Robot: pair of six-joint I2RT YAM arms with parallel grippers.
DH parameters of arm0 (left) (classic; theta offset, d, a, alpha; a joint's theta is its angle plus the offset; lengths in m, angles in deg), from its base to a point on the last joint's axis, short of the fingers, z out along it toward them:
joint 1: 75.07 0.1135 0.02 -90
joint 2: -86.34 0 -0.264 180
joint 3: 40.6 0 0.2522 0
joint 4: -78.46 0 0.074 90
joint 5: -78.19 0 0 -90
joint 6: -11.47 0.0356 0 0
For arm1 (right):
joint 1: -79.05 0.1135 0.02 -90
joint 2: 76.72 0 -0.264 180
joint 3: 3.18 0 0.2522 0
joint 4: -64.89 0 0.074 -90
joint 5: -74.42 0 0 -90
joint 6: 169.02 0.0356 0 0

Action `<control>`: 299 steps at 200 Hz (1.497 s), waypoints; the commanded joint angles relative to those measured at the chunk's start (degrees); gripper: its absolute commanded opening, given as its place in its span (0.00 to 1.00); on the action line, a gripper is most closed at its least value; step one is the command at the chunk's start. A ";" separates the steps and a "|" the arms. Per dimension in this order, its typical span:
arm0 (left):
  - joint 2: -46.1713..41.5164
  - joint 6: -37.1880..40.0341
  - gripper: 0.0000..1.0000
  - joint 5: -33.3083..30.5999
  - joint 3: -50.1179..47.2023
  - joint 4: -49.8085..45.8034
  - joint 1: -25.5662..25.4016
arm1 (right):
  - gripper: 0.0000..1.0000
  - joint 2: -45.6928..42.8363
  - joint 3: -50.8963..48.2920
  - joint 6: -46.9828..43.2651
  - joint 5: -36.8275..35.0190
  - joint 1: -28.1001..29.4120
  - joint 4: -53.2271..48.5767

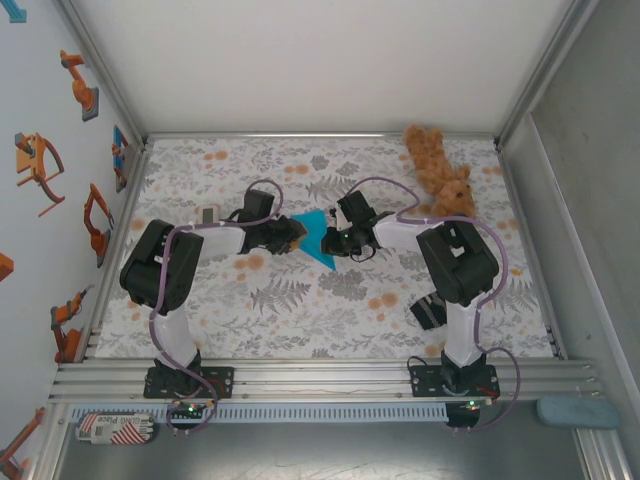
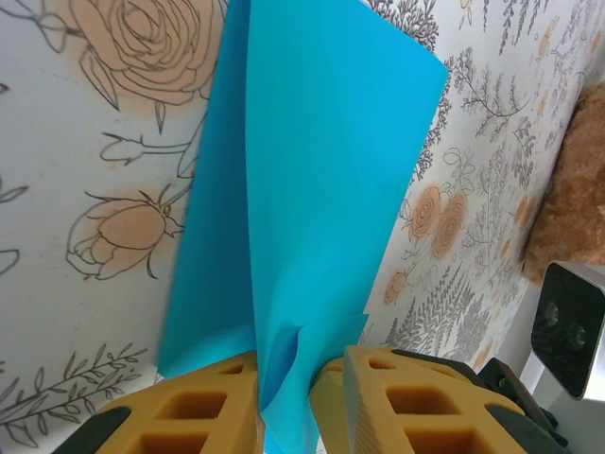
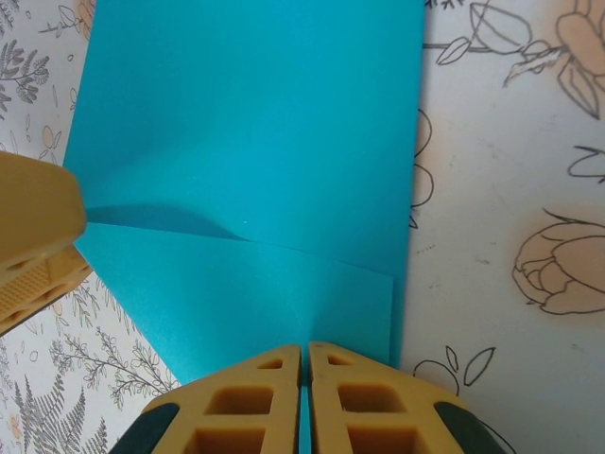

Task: Fold a paper plane with a square sheet of paper (pick it up from the middle)
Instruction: Fourth fold the wing at the center of the table.

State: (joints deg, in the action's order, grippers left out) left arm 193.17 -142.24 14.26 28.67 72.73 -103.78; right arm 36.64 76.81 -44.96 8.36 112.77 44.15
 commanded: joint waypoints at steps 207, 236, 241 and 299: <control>-4.32 0.00 0.04 -11.81 5.32 -11.43 -0.61 | 0.25 -14.22 -8.98 -9.27 -14.10 0.78 5.28; -3.50 -0.87 0.04 -13.53 7.18 -14.20 -1.17 | 0.27 -12.77 -8.11 -13.92 -16.50 4.03 5.08; -3.24 -1.10 0.05 -13.76 7.41 -14.51 -1.19 | 0.27 -12.43 -7.82 -14.71 -16.71 4.66 5.05; -1.10 -3.30 0.05 -13.68 10.10 -15.64 -1.67 | 0.33 -7.52 -4.56 -19.29 -19.28 8.98 5.58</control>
State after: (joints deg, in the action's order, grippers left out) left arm 191.13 -143.68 1.23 36.76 59.31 -105.07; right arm 27.05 69.73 -61.02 -8.05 121.12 48.89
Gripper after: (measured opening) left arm 0.048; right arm 0.326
